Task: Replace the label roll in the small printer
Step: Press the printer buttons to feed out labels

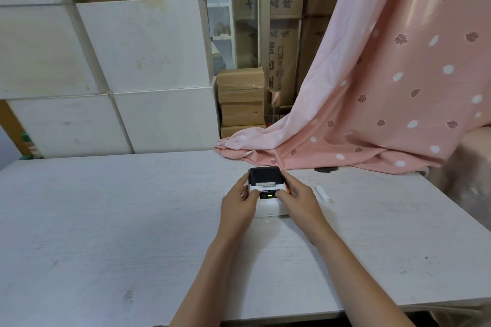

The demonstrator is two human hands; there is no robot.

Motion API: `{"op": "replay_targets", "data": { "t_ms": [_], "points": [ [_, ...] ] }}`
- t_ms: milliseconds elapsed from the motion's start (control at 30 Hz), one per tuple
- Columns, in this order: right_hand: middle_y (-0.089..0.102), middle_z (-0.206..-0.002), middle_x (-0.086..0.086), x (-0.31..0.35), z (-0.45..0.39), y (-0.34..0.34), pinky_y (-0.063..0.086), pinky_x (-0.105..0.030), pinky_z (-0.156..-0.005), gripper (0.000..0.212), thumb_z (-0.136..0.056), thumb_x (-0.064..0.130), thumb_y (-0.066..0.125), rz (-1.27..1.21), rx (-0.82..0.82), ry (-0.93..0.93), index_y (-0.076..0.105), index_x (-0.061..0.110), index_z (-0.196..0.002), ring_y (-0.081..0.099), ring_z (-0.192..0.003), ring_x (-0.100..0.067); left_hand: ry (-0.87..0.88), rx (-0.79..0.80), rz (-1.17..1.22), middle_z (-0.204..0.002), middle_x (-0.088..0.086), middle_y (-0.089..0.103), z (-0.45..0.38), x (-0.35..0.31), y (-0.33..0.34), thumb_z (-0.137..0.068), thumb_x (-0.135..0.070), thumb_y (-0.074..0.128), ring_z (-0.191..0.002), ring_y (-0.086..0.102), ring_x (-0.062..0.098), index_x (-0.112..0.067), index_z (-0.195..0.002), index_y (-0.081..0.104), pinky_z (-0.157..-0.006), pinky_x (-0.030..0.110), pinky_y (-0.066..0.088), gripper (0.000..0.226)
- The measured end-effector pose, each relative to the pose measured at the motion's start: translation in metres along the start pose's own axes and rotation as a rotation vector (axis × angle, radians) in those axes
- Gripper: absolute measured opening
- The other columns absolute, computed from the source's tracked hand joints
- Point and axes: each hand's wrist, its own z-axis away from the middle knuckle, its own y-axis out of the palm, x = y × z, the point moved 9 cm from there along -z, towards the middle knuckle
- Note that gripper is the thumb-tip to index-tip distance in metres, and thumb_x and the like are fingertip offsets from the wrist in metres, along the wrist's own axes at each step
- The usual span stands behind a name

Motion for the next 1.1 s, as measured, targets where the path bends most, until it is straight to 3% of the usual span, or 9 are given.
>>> {"op": "replay_targets", "data": {
  "t_ms": [167, 267, 400, 533, 667, 767, 867, 1100],
  "points": [
    [0.079, -0.119, 0.012, 0.0002, 0.0, -0.0007, 0.051, -0.046, -0.11, 0.054, -0.086, 0.013, 0.054, 0.0, -0.002, -0.001, 0.071, 0.044, -0.126, 0.069, -0.121, -0.018, 0.01, -0.006, 0.007, -0.077, -0.045, 0.062, -0.0011, 0.0006, 0.0004, -0.092, -0.012, 0.051, -0.076, 0.055, -0.025, -0.055, -0.113, 0.056, -0.078, 0.01, 0.043, 0.049],
    [0.079, -0.118, 0.013, 0.0008, 0.0001, -0.0005, 0.051, -0.046, -0.11, 0.053, -0.087, 0.013, 0.054, 0.004, -0.003, -0.006, 0.071, 0.044, -0.126, 0.068, -0.121, -0.017, 0.02, -0.014, 0.022, -0.09, -0.037, 0.063, -0.0012, 0.0014, 0.0001, -0.092, -0.013, 0.051, -0.082, 0.055, -0.027, -0.049, -0.123, 0.057, -0.08, 0.011, 0.042, 0.048],
    [0.078, -0.119, 0.014, 0.0017, 0.0006, -0.0003, 0.05, -0.045, -0.111, 0.054, -0.086, 0.012, 0.054, 0.0, -0.005, 0.001, 0.071, 0.047, -0.124, 0.068, -0.122, -0.015, 0.016, -0.011, 0.024, -0.092, -0.037, 0.063, -0.0011, 0.0011, 0.0001, -0.092, -0.013, 0.051, -0.082, 0.054, -0.028, -0.049, -0.122, 0.057, -0.08, 0.011, 0.042, 0.047],
    [0.078, -0.118, 0.013, 0.0024, 0.0014, -0.0004, 0.051, -0.046, -0.11, 0.054, -0.086, 0.013, 0.054, -0.005, -0.001, 0.006, 0.071, 0.048, -0.123, 0.069, -0.121, -0.015, 0.002, -0.009, 0.006, -0.081, -0.046, 0.061, -0.0016, 0.0016, -0.0004, -0.092, -0.013, 0.051, -0.08, 0.053, -0.029, -0.054, -0.115, 0.054, -0.077, 0.008, 0.043, 0.047],
    [0.079, -0.118, 0.014, 0.0025, 0.0016, -0.0006, 0.051, -0.043, -0.109, 0.054, -0.087, 0.012, 0.055, -0.012, -0.002, 0.007, 0.071, 0.049, -0.123, 0.069, -0.12, -0.015, 0.002, -0.014, 0.003, -0.077, -0.048, 0.061, -0.001, 0.0002, -0.0015, -0.092, -0.012, 0.051, -0.075, 0.054, -0.027, -0.045, -0.124, 0.057, -0.074, 0.007, 0.045, 0.046],
    [0.079, -0.118, 0.012, 0.0029, 0.0017, -0.0001, 0.052, -0.041, -0.108, 0.055, -0.089, 0.007, 0.054, -0.018, 0.004, 0.004, 0.071, 0.044, -0.126, 0.069, -0.12, -0.016, 0.005, -0.014, 0.005, -0.077, -0.047, 0.061, -0.0006, 0.0, -0.0015, -0.092, -0.01, 0.051, -0.076, 0.054, -0.029, -0.047, -0.12, 0.056, -0.072, 0.002, 0.044, 0.046],
    [0.079, -0.118, 0.012, 0.0035, 0.0018, -0.0001, 0.052, -0.039, -0.108, 0.055, -0.09, 0.006, 0.054, -0.02, 0.002, 0.008, 0.071, 0.045, -0.124, 0.069, -0.121, -0.016, 0.009, -0.022, 0.005, -0.078, -0.045, 0.061, -0.0005, -0.0003, -0.0018, -0.092, -0.01, 0.051, -0.077, 0.054, -0.029, -0.045, -0.122, 0.057, -0.076, 0.008, 0.043, 0.046],
    [0.079, -0.117, 0.01, 0.0025, 0.0014, -0.0002, 0.052, -0.044, -0.108, 0.054, -0.088, 0.008, 0.053, -0.01, 0.003, 0.001, 0.071, 0.043, -0.125, 0.069, -0.121, -0.019, 0.014, -0.002, -0.023, -0.079, -0.051, 0.059, -0.0018, -0.0007, 0.0004, -0.092, -0.01, 0.05, -0.078, 0.054, -0.027, -0.057, -0.108, 0.052, -0.079, 0.012, 0.042, 0.05]
  ]
}}
